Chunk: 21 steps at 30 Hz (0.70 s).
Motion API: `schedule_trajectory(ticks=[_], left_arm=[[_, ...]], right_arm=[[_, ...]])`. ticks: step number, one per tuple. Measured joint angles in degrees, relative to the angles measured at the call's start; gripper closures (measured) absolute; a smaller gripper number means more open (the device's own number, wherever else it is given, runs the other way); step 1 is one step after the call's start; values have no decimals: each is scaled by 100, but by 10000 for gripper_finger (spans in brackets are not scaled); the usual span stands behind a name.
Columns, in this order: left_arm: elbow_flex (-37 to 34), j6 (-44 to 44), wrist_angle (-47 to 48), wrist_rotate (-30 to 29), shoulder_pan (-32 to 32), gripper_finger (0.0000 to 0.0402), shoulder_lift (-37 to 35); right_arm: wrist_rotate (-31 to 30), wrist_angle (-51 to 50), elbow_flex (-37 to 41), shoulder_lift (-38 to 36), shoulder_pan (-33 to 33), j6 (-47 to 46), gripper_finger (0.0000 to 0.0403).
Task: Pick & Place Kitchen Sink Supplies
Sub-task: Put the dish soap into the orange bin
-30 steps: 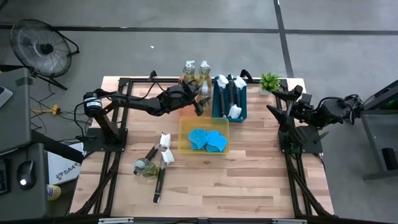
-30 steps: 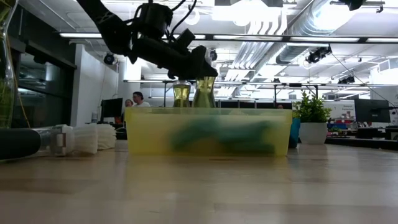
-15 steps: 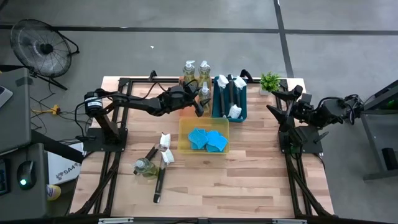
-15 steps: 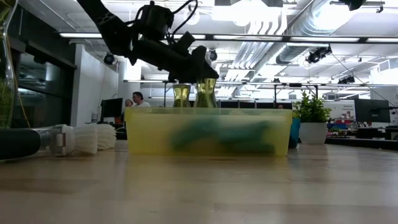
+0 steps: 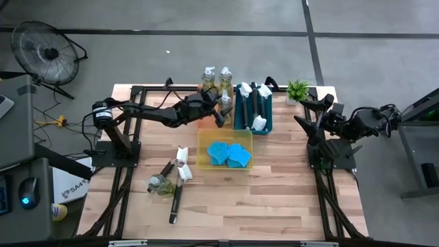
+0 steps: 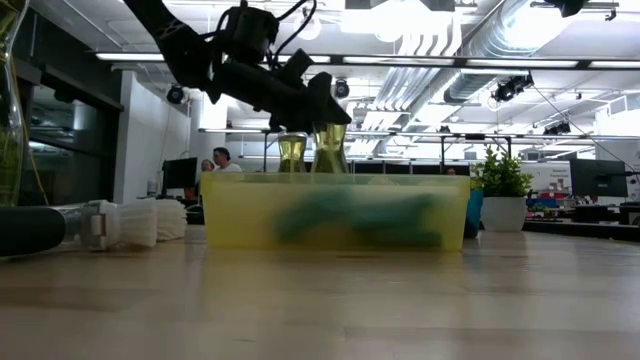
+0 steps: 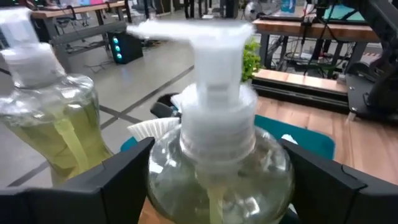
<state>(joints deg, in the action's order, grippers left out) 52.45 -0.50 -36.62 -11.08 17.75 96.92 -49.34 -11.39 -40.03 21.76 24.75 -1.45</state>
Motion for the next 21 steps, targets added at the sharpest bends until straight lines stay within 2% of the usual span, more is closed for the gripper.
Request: schedule_trajectory(ticks=[8,15,21], left_arm=[[4,6,37,-10,-1,56,0],[4,19,-94,119,-12,54,0],[0,21,-100,3,-12,53,0]], right_arm=[[0,-1,0,1,-2,0,82],[1,-1,0,0,-1,-1,82],[0,1,0,0,1,-1,82]])
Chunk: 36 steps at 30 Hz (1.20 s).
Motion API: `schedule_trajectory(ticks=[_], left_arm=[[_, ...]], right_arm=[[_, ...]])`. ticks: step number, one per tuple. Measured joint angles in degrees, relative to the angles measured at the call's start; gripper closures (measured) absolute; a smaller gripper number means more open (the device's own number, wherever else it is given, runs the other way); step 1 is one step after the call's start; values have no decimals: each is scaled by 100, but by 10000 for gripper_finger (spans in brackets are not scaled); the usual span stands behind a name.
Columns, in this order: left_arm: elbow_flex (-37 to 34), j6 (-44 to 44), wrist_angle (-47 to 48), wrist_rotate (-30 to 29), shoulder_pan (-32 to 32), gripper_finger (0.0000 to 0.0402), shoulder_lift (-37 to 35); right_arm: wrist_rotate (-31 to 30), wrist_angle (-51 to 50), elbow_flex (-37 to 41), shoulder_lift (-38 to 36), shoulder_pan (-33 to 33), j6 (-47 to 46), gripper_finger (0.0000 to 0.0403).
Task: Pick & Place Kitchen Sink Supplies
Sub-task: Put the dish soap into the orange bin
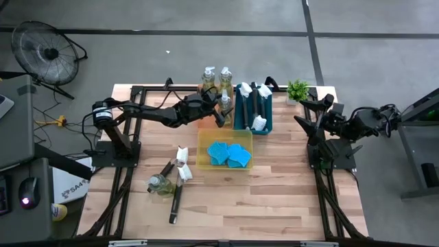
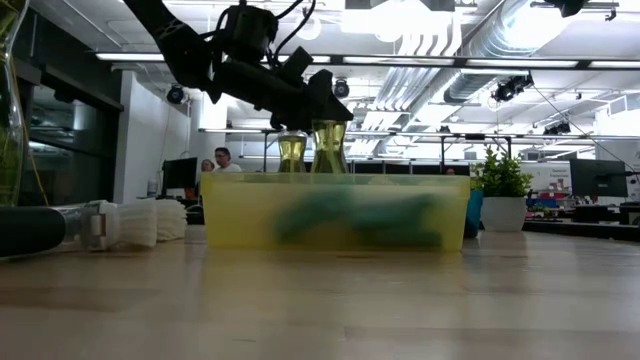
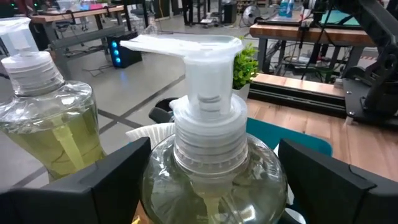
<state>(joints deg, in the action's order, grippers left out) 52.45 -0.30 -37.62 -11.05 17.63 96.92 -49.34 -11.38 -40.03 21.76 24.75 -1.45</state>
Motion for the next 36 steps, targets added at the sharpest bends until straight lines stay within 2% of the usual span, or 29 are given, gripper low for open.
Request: schedule_trajectory(ticks=[14,27,33,36], left_arm=[[-13,55,-187,-303,-2,53,-102],[-13,556,-111,-460,-119,53,-849],[-13,648,355,-90,-192,53,-1590],[-13,608,799,339,-192,53,-2061]], right_arm=[[0,0,-1,0,-2,1,82],[2,0,0,2,-2,0,82],[1,-2,0,0,-2,1,82],[0,0,0,0,0,0,82]])
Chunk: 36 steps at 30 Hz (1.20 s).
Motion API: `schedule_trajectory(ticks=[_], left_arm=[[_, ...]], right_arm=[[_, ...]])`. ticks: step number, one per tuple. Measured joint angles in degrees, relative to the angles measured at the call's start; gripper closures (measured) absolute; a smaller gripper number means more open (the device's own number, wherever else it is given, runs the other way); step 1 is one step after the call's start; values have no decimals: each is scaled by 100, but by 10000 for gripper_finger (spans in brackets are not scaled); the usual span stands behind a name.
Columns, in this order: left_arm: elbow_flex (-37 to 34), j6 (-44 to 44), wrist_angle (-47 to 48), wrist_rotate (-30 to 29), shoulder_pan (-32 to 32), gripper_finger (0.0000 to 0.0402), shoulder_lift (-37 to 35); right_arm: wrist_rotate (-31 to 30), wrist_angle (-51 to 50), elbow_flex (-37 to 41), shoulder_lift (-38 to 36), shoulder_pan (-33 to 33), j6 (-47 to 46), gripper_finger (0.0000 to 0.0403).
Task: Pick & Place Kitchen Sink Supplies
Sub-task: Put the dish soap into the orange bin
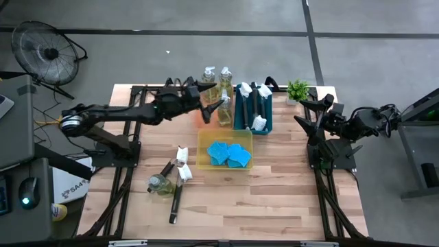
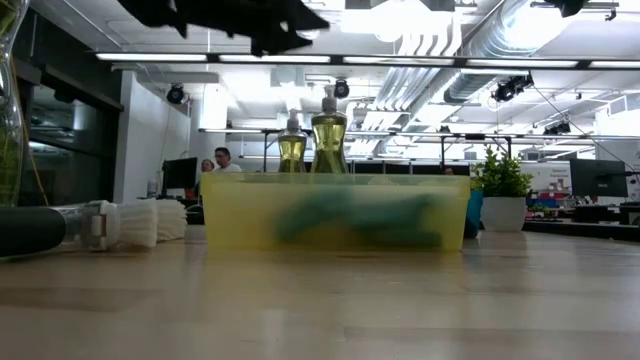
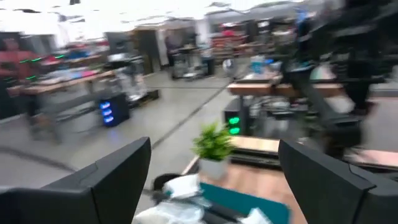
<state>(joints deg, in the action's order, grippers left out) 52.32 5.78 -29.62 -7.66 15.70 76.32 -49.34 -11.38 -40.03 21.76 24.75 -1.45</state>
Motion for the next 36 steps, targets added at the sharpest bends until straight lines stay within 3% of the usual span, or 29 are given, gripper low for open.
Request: schedule_trajectory(ticks=[11,23,27,31,36], left_arm=[[5,-138,2248,2361,7,53,-1575],[0,-614,4666,4093,-1,53,-2999],[0,-651,5651,3878,-308,53,-3479],[-2,-786,6484,3048,-949,53,-3883],[-2,-1718,7026,2030,-1844,54,-4088]], right_arm=[[0,-2,0,0,-1,0,82],[1,-2,0,0,-2,2,82],[1,-1,0,0,-2,1,82],[2,-2,0,0,-2,0,82],[2,-2,0,2,-2,0,82]])
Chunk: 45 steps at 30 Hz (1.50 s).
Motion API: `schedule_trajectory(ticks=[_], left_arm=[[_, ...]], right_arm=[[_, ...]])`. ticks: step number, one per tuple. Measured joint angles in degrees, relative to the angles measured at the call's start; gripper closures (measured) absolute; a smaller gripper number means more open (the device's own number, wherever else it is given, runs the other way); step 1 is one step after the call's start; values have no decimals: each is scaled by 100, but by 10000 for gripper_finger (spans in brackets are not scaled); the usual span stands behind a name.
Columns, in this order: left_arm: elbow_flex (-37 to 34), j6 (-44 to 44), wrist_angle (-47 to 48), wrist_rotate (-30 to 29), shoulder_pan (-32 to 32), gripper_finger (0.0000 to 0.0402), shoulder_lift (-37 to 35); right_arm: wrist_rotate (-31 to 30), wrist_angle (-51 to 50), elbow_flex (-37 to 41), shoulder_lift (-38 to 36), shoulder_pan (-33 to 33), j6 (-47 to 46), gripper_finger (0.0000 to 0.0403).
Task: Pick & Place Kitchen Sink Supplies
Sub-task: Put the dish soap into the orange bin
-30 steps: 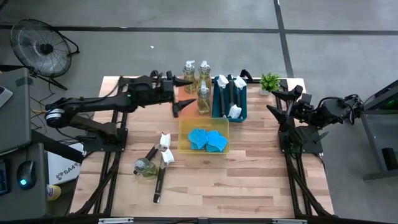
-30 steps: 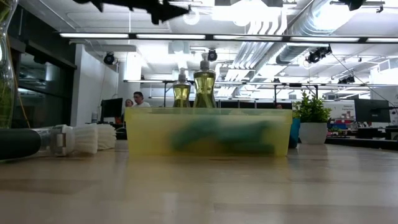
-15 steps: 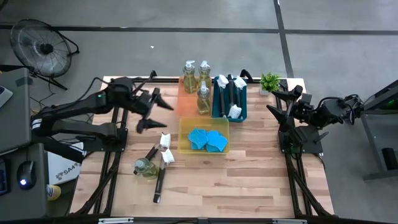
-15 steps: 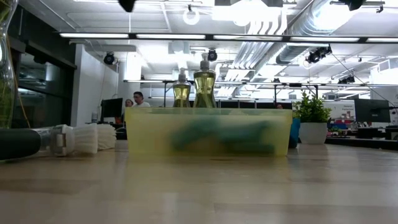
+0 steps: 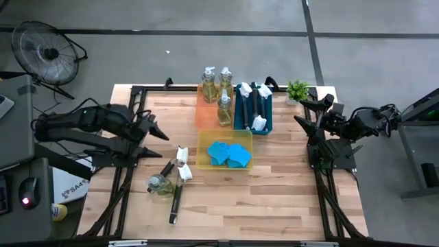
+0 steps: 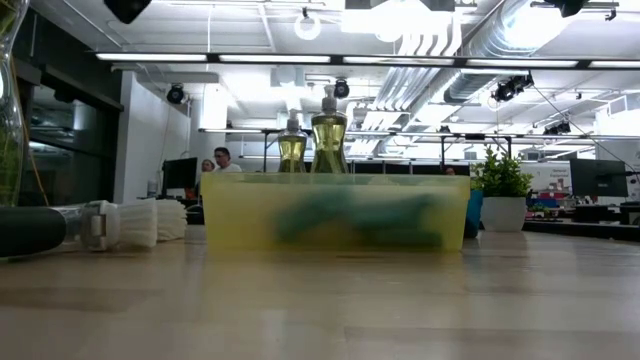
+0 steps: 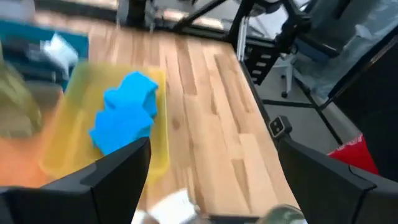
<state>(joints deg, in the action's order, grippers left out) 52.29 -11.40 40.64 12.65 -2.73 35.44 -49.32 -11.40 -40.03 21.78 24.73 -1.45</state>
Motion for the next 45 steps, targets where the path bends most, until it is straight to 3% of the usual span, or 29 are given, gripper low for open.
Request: schedule_trajectory(ticks=[5,16,25,31,40,45], left_arm=[[-14,-731,389,-507,-780,54,-58],[-772,-1399,757,39,-2036,54,-841],[-1540,-1163,707,-88,-2952,54,-1796],[-2333,-1060,-34,-557,-3339,53,-2295],[-3383,-816,-1485,-686,-3483,53,-2424],[-3704,-813,-1744,-1303,-3481,53,-2424]], right_arm=[[-1,0,0,-1,0,0,82],[-1,0,0,-2,0,0,82],[-1,0,0,-2,1,2,82],[-1,0,0,-2,0,1,82],[-1,0,0,0,0,0,82],[-2,0,0,-2,0,0,82]])
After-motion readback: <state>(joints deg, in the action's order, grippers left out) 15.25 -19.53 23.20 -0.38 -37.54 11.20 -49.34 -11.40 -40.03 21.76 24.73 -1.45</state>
